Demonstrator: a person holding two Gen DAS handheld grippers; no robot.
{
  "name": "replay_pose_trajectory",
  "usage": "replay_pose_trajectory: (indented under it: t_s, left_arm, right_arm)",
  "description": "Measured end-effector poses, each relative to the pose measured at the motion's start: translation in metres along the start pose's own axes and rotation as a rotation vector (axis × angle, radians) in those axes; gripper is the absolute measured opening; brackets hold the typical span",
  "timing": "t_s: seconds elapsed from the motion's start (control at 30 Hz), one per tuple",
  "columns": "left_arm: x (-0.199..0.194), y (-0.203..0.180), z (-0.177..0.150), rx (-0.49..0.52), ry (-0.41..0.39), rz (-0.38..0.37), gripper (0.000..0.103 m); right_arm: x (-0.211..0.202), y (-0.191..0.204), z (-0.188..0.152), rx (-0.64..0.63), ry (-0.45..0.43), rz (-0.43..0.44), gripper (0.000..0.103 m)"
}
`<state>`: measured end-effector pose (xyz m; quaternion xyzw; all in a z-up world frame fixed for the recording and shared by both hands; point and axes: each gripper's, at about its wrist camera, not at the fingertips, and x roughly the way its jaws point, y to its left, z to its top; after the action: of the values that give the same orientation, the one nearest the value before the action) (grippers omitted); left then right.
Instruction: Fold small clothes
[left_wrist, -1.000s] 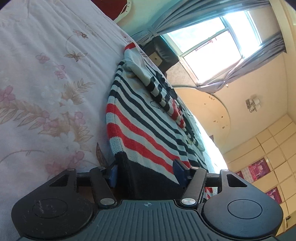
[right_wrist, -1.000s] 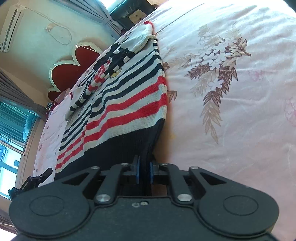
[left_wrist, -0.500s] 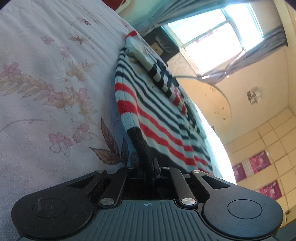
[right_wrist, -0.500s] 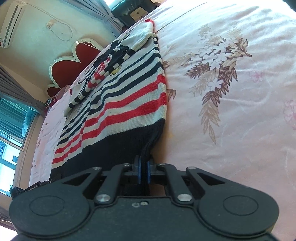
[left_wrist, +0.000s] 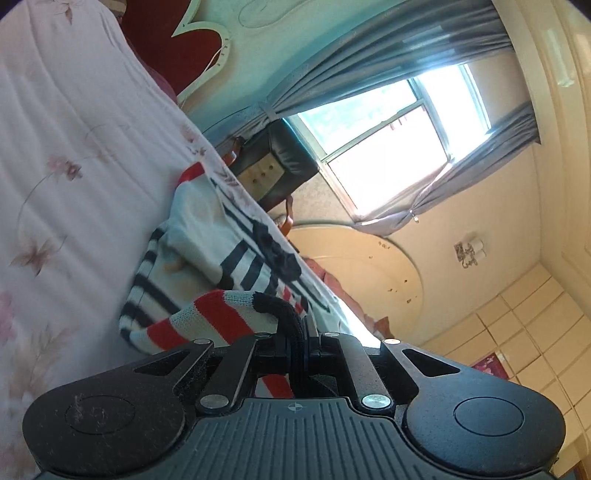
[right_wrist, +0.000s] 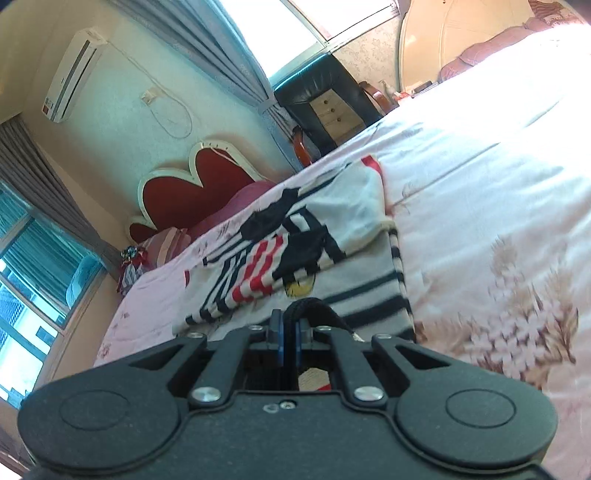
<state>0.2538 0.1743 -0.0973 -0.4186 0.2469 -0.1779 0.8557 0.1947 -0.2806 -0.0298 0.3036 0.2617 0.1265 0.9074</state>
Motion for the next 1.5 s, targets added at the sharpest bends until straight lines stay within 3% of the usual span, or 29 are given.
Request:
replay_pose_trajectory:
  t_s: [0.13, 0.33, 0.53, 0.67, 0.83, 0.9, 0.97, 1.0, 1.07, 1.13, 1.2, 1.3, 1.5]
  left_arm:
    - [0.055, -0.009, 0.042, 0.03, 0.024, 0.069, 0.006]
    - [0.136, -0.005, 0.086, 0.042, 0.041, 0.133, 0.006]
    - [0.197, 0.022, 0.104, 0.015, 0.078, 0.223, 0.006]
    - [0.233, 0.035, 0.104, 0.081, 0.154, 0.316, 0.006]
    - [0.249, 0.041, 0.113, 0.089, 0.158, 0.272, 0.006]
    - [0.25, 0.046, 0.117, 0.052, 0.138, 0.231, 0.018]
    - [0.246, 0.046, 0.118, 0.045, 0.095, 0.182, 0.058]
    - [0.245, 0.043, 0.118, 0.055, 0.082, 0.173, 0.062]
    - [0.245, 0.034, 0.118, 0.113, 0.082, 0.194, 0.066]
    - [0.247, 0.026, 0.117, 0.183, 0.093, 0.218, 0.066]
    - [0.249, 0.017, 0.118, 0.275, 0.093, 0.253, 0.066]
    - [0.258, 0.0, 0.12, 0.441, 0.108, 0.35, 0.066]
    - [0.291, -0.01, 0.109, 0.672, 0.248, 0.489, 0.063]
  right_arm:
    - [0.036, -0.01, 0.049, 0.069, -0.041, 0.019, 0.006]
    - [0.114, -0.035, 0.101, 0.116, -0.029, 0.015, 0.006]
    - [0.189, -0.066, 0.132, 0.155, 0.018, 0.009, 0.006]
    - [0.232, -0.082, 0.141, 0.138, 0.065, -0.007, 0.006]
    - [0.268, -0.094, 0.15, 0.129, 0.092, 0.02, 0.007]
    - [0.273, -0.095, 0.151, 0.116, 0.086, 0.047, 0.014]
    - [0.271, -0.093, 0.153, 0.098, 0.065, 0.059, 0.029]
    - [0.269, -0.091, 0.153, 0.089, 0.054, 0.061, 0.036]
    - [0.261, -0.086, 0.155, 0.06, 0.014, 0.058, 0.064]
    - [0.251, -0.083, 0.156, 0.027, -0.018, 0.04, 0.062]
    - [0.248, -0.08, 0.158, 0.001, -0.013, 0.036, 0.053]
    - [0.251, -0.067, 0.159, -0.114, 0.02, -0.017, 0.048]
    - [0.277, -0.036, 0.145, -0.351, 0.103, -0.158, 0.048]
